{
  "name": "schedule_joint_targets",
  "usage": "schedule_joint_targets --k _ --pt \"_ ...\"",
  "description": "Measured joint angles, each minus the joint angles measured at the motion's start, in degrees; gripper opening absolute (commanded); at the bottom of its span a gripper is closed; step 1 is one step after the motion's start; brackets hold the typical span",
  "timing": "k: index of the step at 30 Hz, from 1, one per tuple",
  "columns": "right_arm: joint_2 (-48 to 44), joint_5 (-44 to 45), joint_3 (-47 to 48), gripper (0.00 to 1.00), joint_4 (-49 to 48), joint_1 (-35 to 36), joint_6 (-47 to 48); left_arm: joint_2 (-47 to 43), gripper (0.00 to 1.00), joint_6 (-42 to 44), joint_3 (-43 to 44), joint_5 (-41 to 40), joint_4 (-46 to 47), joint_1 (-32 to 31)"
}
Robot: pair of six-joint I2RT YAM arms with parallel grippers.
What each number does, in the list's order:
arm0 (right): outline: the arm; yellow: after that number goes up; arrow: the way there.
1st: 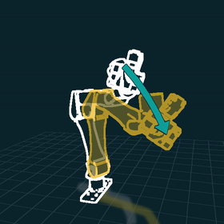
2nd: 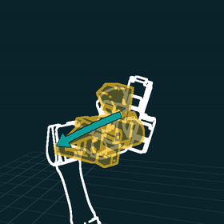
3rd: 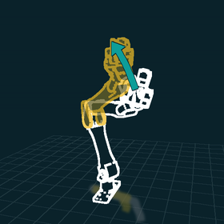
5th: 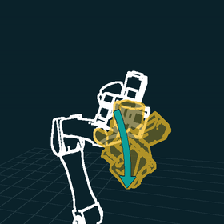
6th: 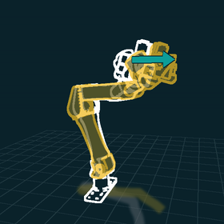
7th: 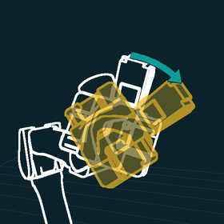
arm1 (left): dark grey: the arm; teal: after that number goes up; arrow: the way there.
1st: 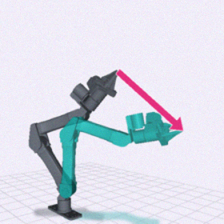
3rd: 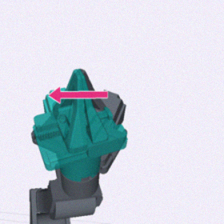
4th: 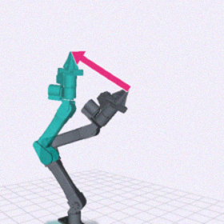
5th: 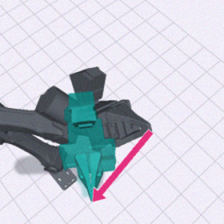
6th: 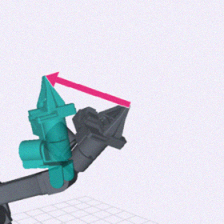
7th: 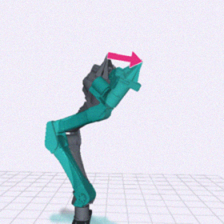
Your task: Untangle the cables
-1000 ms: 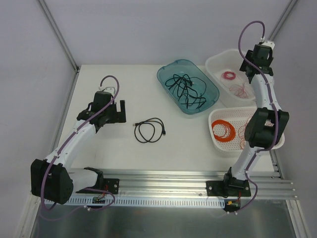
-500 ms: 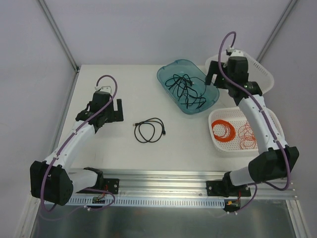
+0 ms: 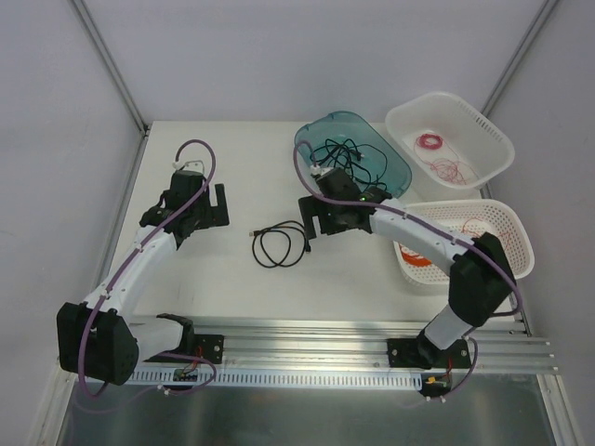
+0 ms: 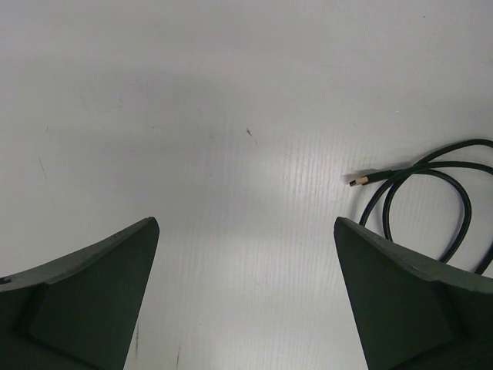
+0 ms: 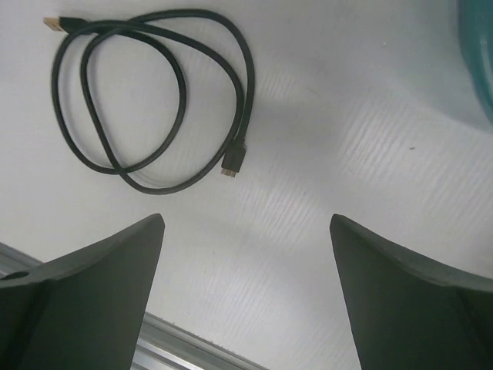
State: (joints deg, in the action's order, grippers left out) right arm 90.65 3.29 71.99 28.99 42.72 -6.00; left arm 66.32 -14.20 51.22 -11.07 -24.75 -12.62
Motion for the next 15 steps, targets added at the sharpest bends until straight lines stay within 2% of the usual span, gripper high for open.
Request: schedule_joint_targets --k 9,15 --pt "16.52 1.42 6.4 0.91 -0.24 2.45 0.46 0.04 0.99 0.0 0.0 0.02 0.0 0.46" --pt "22.25 2.99 9.16 0.84 -0.85 2.49 0.68 0.11 0.99 -0.04 0.0 0.09 0.0 1.42"
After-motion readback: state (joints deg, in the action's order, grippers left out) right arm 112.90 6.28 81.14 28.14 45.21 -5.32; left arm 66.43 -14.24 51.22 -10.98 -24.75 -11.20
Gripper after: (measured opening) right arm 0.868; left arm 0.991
